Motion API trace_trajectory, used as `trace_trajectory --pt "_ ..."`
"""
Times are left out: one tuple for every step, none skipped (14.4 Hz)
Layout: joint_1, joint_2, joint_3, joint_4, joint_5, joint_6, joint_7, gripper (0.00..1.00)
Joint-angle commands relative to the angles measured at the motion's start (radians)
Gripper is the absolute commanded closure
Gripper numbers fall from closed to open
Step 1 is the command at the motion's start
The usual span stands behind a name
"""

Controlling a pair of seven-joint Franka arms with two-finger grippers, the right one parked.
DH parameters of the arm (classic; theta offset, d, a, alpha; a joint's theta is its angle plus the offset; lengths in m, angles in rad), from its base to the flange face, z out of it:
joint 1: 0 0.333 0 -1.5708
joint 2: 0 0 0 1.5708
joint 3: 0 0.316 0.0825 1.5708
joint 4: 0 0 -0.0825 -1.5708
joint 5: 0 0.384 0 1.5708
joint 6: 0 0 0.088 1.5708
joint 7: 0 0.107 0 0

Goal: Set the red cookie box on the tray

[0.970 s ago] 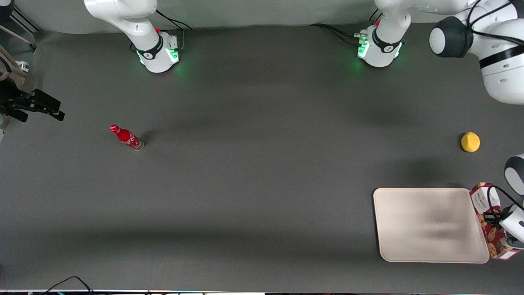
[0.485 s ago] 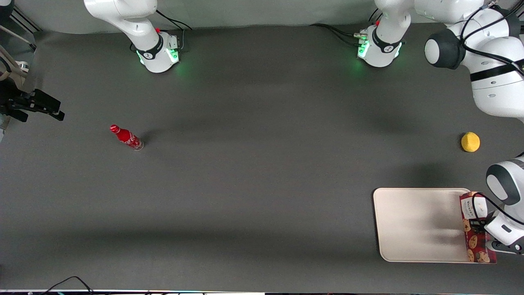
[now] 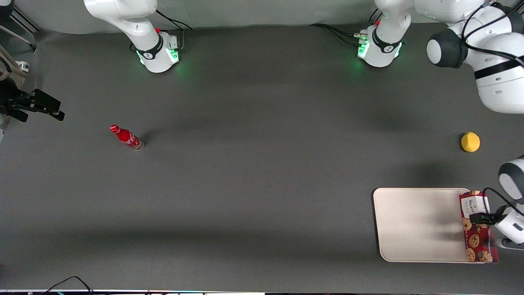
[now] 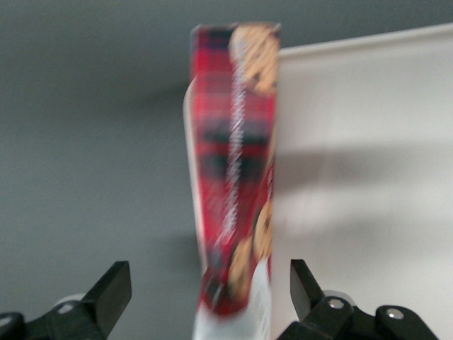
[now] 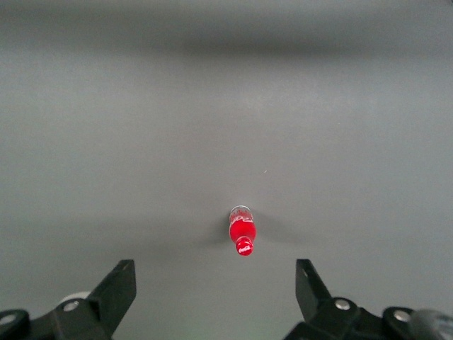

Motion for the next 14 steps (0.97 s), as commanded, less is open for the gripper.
trace_trajectory --pt "-0.015 -0.157 0.034 -0.002 0.002 -0.254 0.058 0.00" --pt "-0.016 -0.208 0.034 -0.004 0.017 -0.328 0.077 0.00" --pt "-0.021 -0.255 0.033 -0.005 0.024 -0.387 0.082 0.00" --pt "-0.039 -0.301 0.033 -0.010 0.025 -0.455 0.079 0.00" --pt "-0.059 -0.341 0.033 -0.016 0.027 -0.512 0.071 0.00" --pt "-0.075 -0.390 0.034 -0.020 0.028 -0.597 0.062 0.00" --pt "-0.087 -0.450 0.033 -0.051 0.027 -0.677 0.040 0.00" --pt "-0.108 -0.521 0.030 -0.097 0.028 -0.724 -0.005 0.00" --pt "-0.139 -0.599 0.030 -0.161 0.030 -0.744 -0.059 0.00" --pt "-0.160 -0.680 0.027 -0.239 0.028 -0.759 -0.099 0.00" --pt "-0.174 -0.755 0.017 -0.320 0.028 -0.761 -0.122 0.00" --pt "-0.188 -0.827 0.005 -0.405 0.028 -0.750 -0.150 0.00" --pt "-0.205 -0.887 0.001 -0.477 0.030 -0.736 -0.194 0.00" --pt "-0.207 -0.930 -0.030 -0.529 0.031 -0.733 -0.231 0.00"
